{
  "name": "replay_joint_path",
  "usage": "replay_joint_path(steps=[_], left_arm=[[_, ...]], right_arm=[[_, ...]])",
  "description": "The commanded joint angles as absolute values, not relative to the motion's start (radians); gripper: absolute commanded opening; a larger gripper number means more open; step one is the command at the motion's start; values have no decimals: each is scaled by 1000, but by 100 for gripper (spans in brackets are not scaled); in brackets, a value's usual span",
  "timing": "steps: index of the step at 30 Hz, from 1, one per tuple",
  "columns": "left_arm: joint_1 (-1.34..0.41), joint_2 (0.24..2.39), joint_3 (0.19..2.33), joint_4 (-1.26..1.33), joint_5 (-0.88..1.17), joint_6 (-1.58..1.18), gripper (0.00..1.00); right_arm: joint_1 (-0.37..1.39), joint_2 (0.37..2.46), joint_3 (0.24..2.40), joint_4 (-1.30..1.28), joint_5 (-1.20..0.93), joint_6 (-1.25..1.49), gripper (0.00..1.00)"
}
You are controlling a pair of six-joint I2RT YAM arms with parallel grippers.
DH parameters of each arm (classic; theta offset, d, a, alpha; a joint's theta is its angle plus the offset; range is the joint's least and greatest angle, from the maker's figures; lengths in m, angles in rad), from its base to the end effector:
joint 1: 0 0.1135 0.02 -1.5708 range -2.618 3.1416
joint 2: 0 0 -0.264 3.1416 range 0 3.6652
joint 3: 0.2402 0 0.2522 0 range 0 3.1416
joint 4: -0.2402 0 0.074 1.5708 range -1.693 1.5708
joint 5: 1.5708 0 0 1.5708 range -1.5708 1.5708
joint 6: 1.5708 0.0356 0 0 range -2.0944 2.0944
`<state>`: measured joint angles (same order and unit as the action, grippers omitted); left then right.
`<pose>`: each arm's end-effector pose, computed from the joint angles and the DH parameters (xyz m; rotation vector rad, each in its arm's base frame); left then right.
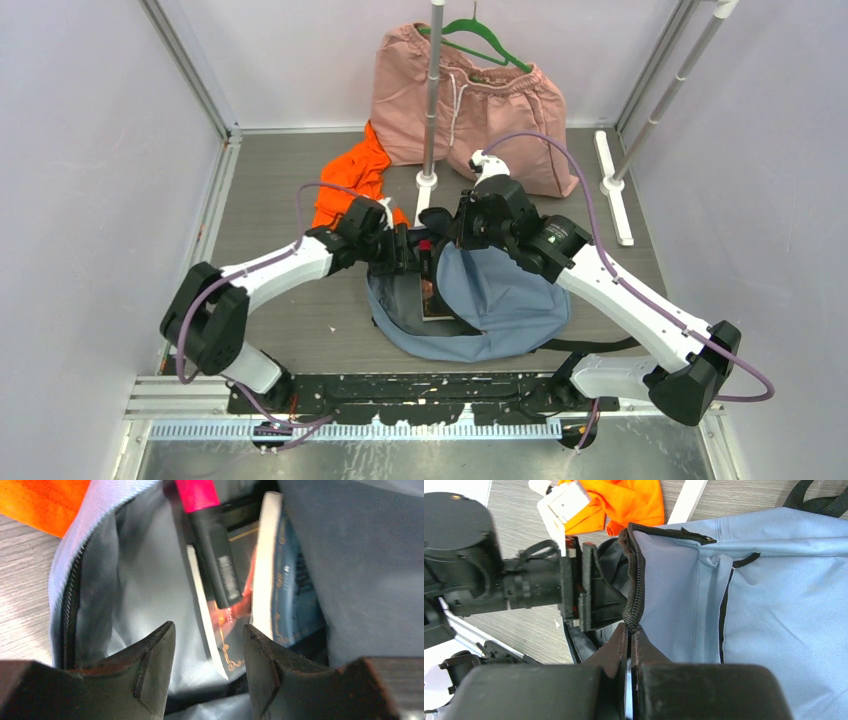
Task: Pack the student bag
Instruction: Pick up the stationery from the student bag.
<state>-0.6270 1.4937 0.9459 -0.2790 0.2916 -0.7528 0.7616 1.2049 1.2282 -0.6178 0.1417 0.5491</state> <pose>0.2477 -0.1921 0.2208 -0.0147 2.5929 -0.9361 0.1913 0.1755 0.3645 -0.1522 2.2157 0.5934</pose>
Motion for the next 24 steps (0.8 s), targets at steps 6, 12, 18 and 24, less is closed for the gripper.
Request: replay_joint_path(steps=[6, 12, 18, 24], left_arm=[[-676, 1596, 997, -106, 212, -812, 53], [-684, 1669, 1048, -104, 209, -805, 52], [-701, 1732, 1083, -144, 195, -795, 45], [-701, 1713, 1077, -181, 189, -794, 14]], right_arm=[[758, 1176, 1258, -577, 169, 555, 1], [758, 1170, 1255, -581, 167, 558, 1], [758, 1171, 1255, -580, 164, 557, 1], [759, 1170, 1253, -580, 166, 558, 1]])
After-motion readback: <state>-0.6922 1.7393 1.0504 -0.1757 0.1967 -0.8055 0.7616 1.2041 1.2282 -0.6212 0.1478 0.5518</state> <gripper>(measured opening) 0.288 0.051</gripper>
